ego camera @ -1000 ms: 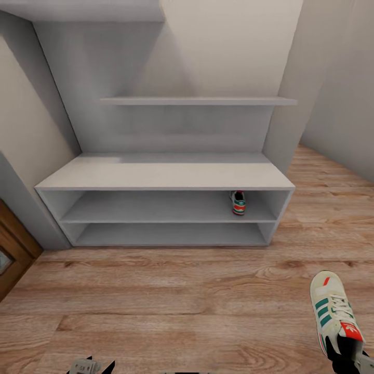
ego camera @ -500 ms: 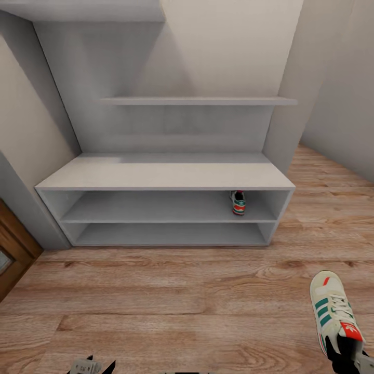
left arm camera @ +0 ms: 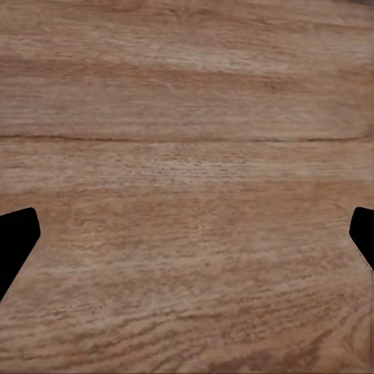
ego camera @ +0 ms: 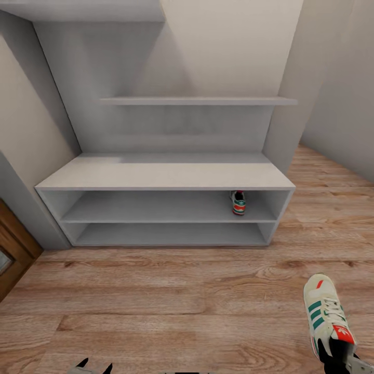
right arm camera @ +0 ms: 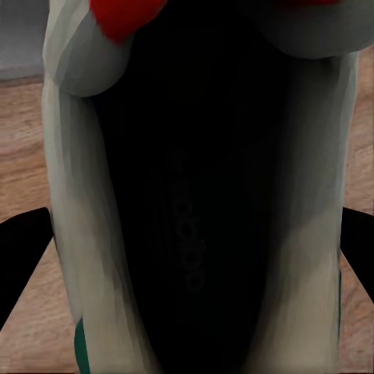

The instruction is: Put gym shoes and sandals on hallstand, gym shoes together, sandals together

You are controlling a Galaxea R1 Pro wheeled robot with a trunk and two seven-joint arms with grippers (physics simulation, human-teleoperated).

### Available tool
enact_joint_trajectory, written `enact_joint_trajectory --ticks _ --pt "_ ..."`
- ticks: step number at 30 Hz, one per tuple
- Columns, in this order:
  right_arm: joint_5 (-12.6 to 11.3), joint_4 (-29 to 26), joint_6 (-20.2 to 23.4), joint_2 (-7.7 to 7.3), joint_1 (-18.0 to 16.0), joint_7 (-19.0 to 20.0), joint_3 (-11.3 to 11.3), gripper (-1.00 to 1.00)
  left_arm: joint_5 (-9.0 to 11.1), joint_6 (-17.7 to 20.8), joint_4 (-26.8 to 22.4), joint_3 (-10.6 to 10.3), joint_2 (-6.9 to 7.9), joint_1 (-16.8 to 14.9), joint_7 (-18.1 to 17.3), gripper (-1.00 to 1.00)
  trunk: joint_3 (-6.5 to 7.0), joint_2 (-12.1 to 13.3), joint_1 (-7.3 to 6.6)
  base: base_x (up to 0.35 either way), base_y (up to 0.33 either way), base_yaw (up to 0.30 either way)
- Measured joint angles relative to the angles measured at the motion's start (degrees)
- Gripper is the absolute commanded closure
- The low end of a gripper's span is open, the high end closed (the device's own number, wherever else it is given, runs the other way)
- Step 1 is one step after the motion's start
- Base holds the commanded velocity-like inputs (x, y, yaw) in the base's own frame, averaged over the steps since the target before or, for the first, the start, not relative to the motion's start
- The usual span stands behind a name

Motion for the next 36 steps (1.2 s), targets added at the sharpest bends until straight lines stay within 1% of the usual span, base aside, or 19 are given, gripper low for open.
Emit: enact_joint_trajectory --ticks 1,2,4,6,9,11,12,14,15,17,19,20,22,23,24,28,29,30,36 --pt "3.12 2.60 0.85 1.41 -0.06 0.04 1.66 1.00 0.96 -0.38 0.15 -0.07 -0.12 0.00 -0.07 -1.00 0.01 0.00 0.00 0.000 0.000 0.000" --pt "5.25 5.11 1.60 2.43 -0.04 0.20 11.11 1.00 1.09 -0.38 0.17 -0.05 0.01 -0.01 -0.08 -1.00 0.00 0.00 0.00 0.000 0.000 0.000" --pt "5.41 4.11 4.05 3.28 -0.07 -0.15 14.73 1.00 1.26 -0.36 0.17 -0.02 0.14 -0.01 -0.05 -1.00 0.00 0.00 0.00 0.000 0.000 0.000" --pt "5.54 3.31 6.47 3.94 -0.09 -0.28 15.84 1.00 1.42 -0.36 0.17 0.00 0.24 -0.01 -0.03 -1.00 0.00 0.00 0.00 0.000 0.000 0.000" --pt "5.77 0.53 12.95 5.45 -0.15 -0.56 17.16 1.00 1.57 -0.35 0.17 0.01 0.37 -0.01 -0.03 -1.00 0.00 0.00 0.00 0.000 0.000 0.000" --pt "5.86 -2.19 19.30 6.74 -0.32 -0.84 17.63 1.00 1.60 -0.38 0.17 -0.03 0.39 -0.01 -0.06 -1.00 0.00 0.00 0.00 0.000 0.000 0.000" --pt "5.88 -4.48 24.56 7.94 -0.76 -1.51 17.94 1.00 1.56 -0.40 0.18 -0.08 0.36 -0.01 -0.07 -1.00 0.01 0.00 0.00 0.000 0.000 0.000" --pt "5.89 -6.73 29.69 9.36 -1.45 -2.85 18.27 1.00 1.46 -0.41 0.17 -0.18 0.33 -0.01 -0.08 -1.00 0.00 0.00 0.00 0.000 0.000 0.000" --pt "5.83 -8.35 33.63 10.77 -2.29 -4.97 19.15 1.00 1.31 -0.42 0.18 -0.38 0.28 -0.01 -0.09 -1.00 0.01 0.00 0.00 0.000 0.000 0.000" --pt "5.89 -9.58 37.29 12.41 -3.33 -7.92 20.39 1.00 1.20 -0.38 0.18 -0.56 0.23 -0.01 -0.09 -1.00 0.01 0.00 0.00 0.000 0.000 0.000" --pt "5.85 -10.65 40.97 14.68 -5.13 -12.74 23.03 1.00 1.08 -0.40 0.18 -0.72 0.17 -0.01 -0.10 -1.00 0.01 0.00 0.00 0.000 0.000 0.000" --pt "5.68 -11.01 42.49 15.97 -6.77 -16.88 26.08 1.00 1.03 -0.41 0.19 -0.78 0.18 -0.02 -0.10 -1.00 0.01 0.00 0.00 0.000 0.000 0.000" --pt "5.70 -11.22 43.50 17.22 -8.64 -20.76 29.24 1.00 1.01 -0.41 0.18 -0.82 0.18 -0.01 -0.10 -1.00 0.01 0.00 0.00 0.000 0.000 0.000" --pt "5.51 -11.29 44.35 18.63 -10.75 -24.46 32.63 1.00 1.00 -0.41 0.19 -0.85 0.23 -0.01 -0.10 -1.00 0.01 0.00 0.00 0.000 0.000 0.000" --pt "5.66 -11.21 44.89 19.02 -13.63 -26.59 34.50 1.00 1.05 -0.42 0.19 -0.87 0.25 -0.01 -0.10 -1.00 0.02 0.00 -0.01 0.000 0.000 0.000" --pt "5.62 -9.90 47.17 19.02 -18.38 -28.37 35.92 1.00 1.35 -0.48 0.17 -0.80 0.30 -0.01 -0.11 -1.00 0.01 0.00 0.00 0.000 0.000 0.000" --pt "5.03 -7.72 51.04 19.03 -21.98 -28.75 36.17 1.00 1.46 -0.50 0.18 -0.64 0.34 -0.01 -0.12 -1.00 0.01 0.01 0.01 0.000 0.000 0.000" --pt "5.80 -7.59 52.98 19.03 -24.10 -28.87 36.29 1.00 1.49 -0.51 0.18 -0.58 0.34 -0.01 -0.12 -1.00 0.02 0.00 -0.01 0.000 0.000 0.000" --pt "5.49 -7.20 54.90 19.03 -29.29 -32.66 36.31 1.00 1.52 -0.52 0.17 -0.37 0.36 0.00 -0.16 -1.00 0.01 0.00 0.00 0.000 0.000 0.000"
